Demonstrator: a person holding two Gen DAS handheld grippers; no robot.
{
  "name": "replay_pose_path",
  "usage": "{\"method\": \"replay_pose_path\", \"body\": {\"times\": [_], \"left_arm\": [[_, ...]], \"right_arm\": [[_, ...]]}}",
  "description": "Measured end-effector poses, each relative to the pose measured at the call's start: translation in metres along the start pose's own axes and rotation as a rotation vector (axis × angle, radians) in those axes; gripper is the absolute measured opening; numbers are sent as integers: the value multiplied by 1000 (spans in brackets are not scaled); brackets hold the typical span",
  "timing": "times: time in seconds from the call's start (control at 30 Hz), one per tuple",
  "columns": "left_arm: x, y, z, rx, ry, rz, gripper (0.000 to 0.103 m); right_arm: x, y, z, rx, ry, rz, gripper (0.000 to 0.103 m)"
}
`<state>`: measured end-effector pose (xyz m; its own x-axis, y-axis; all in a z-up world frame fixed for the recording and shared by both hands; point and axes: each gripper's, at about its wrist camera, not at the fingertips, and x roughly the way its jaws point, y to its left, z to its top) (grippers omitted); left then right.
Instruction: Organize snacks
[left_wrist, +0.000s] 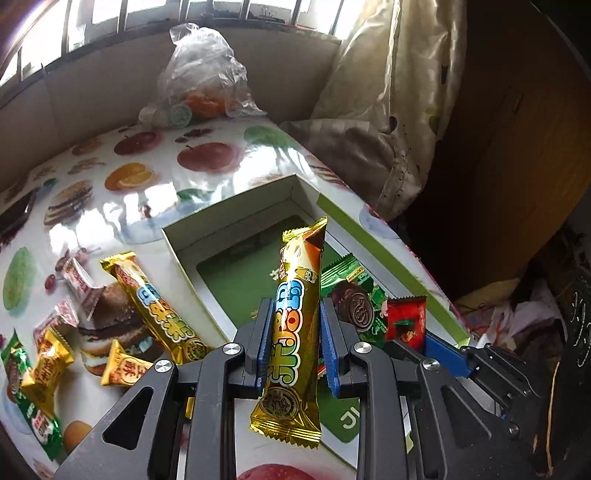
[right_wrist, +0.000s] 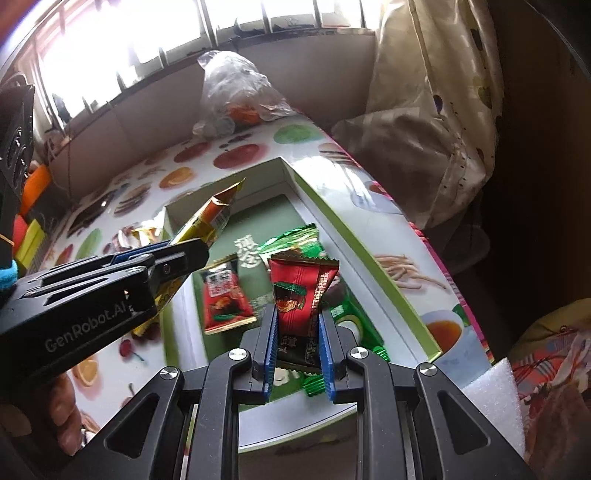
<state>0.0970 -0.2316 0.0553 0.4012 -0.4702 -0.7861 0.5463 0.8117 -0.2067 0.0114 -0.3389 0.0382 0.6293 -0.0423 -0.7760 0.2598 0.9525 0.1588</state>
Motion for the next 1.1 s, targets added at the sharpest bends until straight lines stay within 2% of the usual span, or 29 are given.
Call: {"method": "replay_pose_path", "body": {"times": [0.47,0.7,0.87,1.1], "left_arm": [[14,0,-3,-16,38,-7,25],[15,2,-4,-31,39,-20,25],[14,1,-5,-23,34,-22,26],[5,0,-6,-16,13,-30,35]], "right_arm": [[10,-5,-4,8,15,-7,20],[10,-5,-3,12,16,-7,24],[10,-5,-4,13,15,-10,30],[5,-9,-4,36,1,-9,50]]}}
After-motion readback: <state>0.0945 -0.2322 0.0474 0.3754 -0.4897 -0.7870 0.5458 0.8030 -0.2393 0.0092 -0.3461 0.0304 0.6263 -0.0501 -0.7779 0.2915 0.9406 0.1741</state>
